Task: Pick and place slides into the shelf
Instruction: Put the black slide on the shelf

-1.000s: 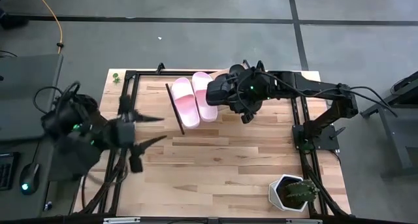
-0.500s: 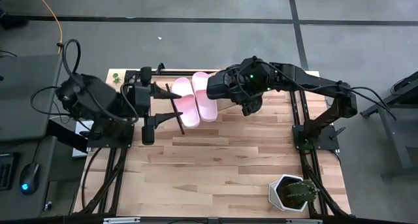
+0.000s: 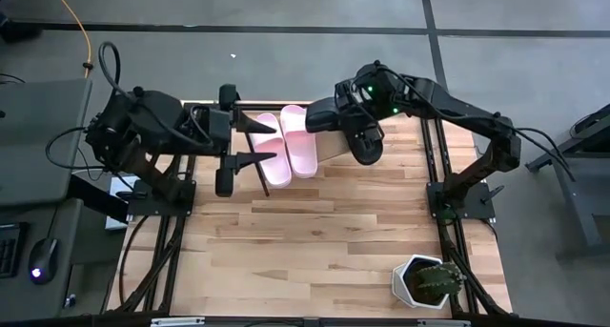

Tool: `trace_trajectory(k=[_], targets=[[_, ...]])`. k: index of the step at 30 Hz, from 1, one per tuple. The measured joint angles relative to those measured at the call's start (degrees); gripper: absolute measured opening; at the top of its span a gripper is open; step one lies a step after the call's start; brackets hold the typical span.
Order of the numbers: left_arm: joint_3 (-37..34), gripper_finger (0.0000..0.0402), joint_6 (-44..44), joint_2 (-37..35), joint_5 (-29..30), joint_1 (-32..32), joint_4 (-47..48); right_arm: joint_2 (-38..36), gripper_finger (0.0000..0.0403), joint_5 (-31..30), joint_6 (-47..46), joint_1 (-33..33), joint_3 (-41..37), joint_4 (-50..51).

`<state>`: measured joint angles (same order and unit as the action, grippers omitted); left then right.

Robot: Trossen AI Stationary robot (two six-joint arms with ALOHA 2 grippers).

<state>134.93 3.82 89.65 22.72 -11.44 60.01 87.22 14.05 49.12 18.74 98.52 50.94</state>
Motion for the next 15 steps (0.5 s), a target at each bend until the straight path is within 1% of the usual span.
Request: trace_trajectory(k=[8, 12, 14, 15], targets=[[0.0, 0.0193, 0.3, 0.0, -5.0, 4.5, 0.0, 1.2, 0.0010, 3.8, 0.5, 2.8, 0.0, 0.0], [0.0, 0.0193, 0.3, 0.0, -6.6, 5.5, 0.0, 3.4, 0.0010, 4.5, 0.6, 3.4, 0.0, -0.1], [0.0, 0.0193, 0.3, 0.0, -6.8, 5.6, 0.0, 4.4, 0.0010, 6.4, 0.9, 3.7, 0.0, 0.1], [0.0, 0.0193, 0.3, 0.0, -6.8, 5.6, 0.0, 4.7, 0.0010, 6.4, 0.9, 3.8, 0.0, -0.1]])
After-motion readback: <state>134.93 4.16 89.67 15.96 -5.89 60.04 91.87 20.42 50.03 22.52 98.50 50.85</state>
